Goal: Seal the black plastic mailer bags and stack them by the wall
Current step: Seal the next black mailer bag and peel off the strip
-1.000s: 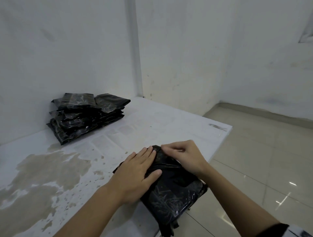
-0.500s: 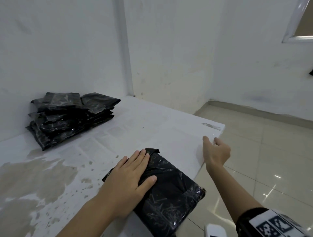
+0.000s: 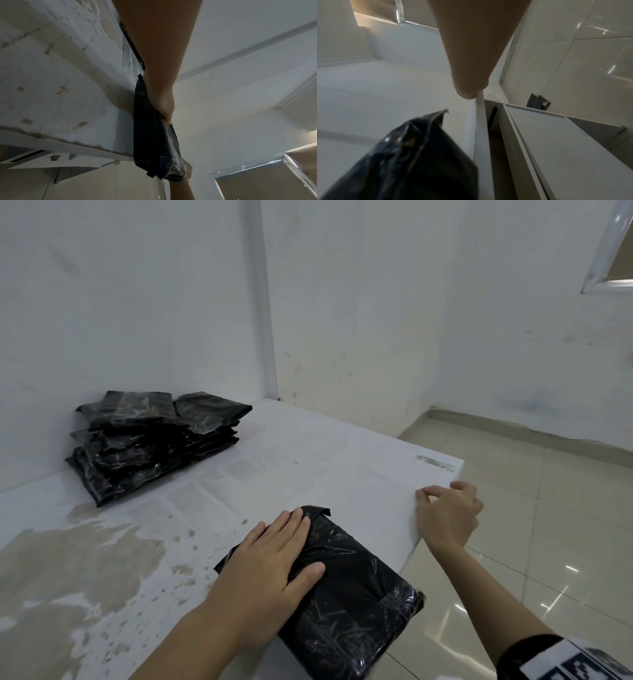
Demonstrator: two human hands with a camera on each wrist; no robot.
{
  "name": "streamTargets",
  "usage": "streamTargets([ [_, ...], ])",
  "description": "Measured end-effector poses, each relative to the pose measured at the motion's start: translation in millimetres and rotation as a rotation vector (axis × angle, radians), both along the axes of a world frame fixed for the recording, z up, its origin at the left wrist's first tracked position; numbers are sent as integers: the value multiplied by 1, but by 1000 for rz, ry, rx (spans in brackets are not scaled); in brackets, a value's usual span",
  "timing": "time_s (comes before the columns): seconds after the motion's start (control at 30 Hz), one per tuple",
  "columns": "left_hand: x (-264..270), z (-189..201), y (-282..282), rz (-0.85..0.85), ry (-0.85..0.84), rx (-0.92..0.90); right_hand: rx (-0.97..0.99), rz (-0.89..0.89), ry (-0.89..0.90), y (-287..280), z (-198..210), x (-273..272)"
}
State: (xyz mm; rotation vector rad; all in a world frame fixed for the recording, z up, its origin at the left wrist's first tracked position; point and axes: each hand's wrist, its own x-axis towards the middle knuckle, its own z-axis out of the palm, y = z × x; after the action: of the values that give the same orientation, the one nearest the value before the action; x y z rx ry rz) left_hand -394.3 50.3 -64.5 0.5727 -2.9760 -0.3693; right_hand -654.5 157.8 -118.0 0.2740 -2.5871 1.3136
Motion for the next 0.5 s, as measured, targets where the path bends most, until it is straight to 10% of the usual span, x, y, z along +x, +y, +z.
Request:
streamTargets([
  [0.2,0,0,0,1,-4,-9,328,128,322,8,9,-17],
  [0.5,0,0,1,2,4,-1,428,135,343,8,7,-12],
])
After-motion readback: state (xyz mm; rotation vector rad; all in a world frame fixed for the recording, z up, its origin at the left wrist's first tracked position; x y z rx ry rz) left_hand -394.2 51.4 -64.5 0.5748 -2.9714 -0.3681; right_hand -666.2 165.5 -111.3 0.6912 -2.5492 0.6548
